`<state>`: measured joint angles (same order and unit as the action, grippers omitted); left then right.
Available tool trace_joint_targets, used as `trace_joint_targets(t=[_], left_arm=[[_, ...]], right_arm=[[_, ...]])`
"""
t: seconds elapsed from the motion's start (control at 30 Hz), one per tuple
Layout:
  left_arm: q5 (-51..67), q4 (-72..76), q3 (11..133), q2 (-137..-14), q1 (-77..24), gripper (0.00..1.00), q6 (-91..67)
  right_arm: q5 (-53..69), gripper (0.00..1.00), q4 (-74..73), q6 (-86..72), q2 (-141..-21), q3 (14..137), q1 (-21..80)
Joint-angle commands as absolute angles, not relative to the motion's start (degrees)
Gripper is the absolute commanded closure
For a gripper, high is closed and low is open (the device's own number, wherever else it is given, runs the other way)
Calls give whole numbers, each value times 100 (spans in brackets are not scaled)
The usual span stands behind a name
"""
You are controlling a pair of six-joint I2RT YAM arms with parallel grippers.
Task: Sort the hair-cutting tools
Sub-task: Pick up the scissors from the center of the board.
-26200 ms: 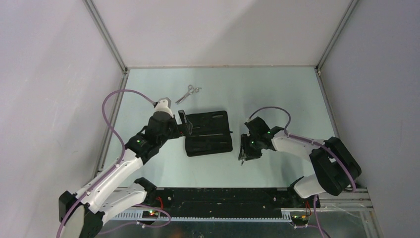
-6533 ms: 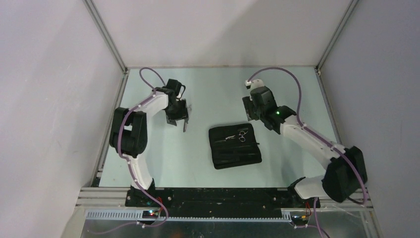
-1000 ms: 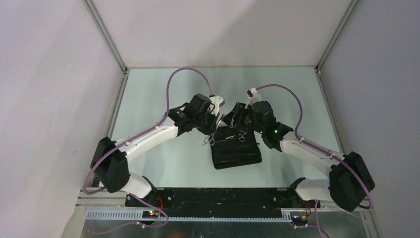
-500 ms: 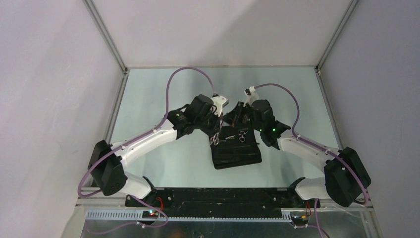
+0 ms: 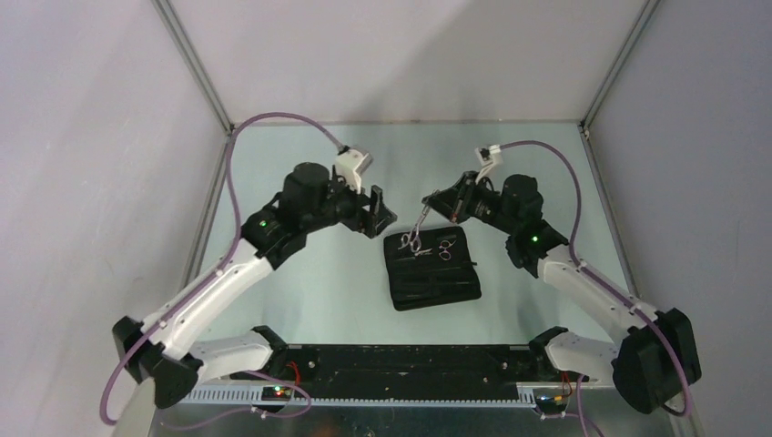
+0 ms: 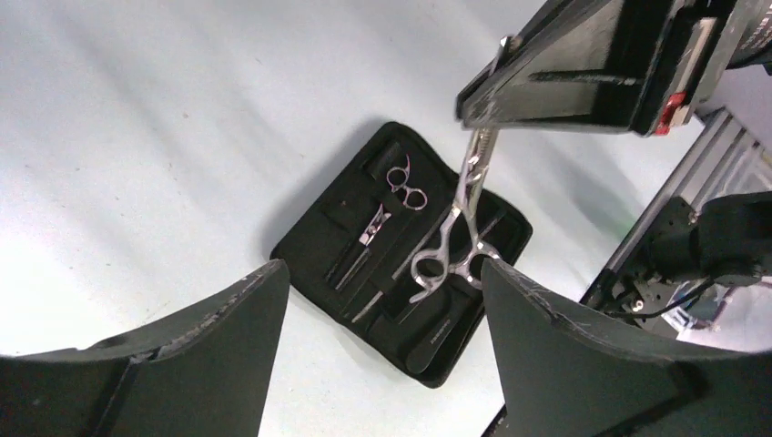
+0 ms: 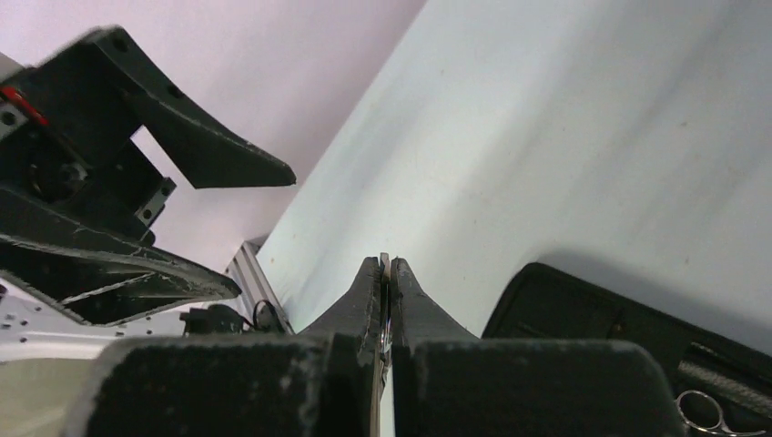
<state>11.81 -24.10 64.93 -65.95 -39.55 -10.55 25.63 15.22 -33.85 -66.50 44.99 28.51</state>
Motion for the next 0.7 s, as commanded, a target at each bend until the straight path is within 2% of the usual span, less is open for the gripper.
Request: trace_joint_targets(t=[0.0, 0.1, 0.27, 0.5, 0.67], left_arm=[[1305, -1764, 6038, -5986, -3859, 16, -1055], [581, -1212, 5589, -5618, -4182, 14, -766], [-1106, -770, 5250, -5556, -5438, 14, 292], [-3010, 61, 5049, -6183, -6622, 14, 1776], [-3692, 879, 5033, -6755, -7070, 16, 2321]], right_arm=[[2337, 100, 1752, -3562, -6152, 4549, 2654], [1701, 100, 1278, -4071, -5901, 4553, 2641], [800, 100, 488, -4808, -5567, 4553, 2642], [202, 100, -401, -5896, -5229, 4621, 2676], [33, 100, -945, -6534, -5078, 4667, 2681]])
